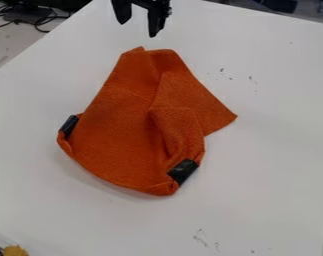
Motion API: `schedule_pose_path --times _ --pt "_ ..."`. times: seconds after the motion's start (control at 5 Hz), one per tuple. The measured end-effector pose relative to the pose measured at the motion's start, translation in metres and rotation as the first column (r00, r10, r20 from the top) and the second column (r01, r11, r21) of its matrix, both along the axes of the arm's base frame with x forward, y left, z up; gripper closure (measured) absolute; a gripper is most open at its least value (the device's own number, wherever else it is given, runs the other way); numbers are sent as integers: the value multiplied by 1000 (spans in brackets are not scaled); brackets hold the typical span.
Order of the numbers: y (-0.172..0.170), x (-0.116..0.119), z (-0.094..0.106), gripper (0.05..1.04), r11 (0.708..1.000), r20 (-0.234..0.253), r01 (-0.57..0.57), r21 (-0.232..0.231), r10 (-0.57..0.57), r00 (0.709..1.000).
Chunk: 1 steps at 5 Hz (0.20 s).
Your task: Unfold the cloth from left to right
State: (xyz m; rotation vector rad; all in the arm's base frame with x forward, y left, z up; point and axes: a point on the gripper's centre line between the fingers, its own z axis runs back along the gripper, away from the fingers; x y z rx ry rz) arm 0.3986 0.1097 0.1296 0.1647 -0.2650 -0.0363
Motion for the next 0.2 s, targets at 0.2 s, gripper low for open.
schedule_pose_path --times 0.2 --pt "-19 -10 -7 83 999 -29 -22 -45 21 999"
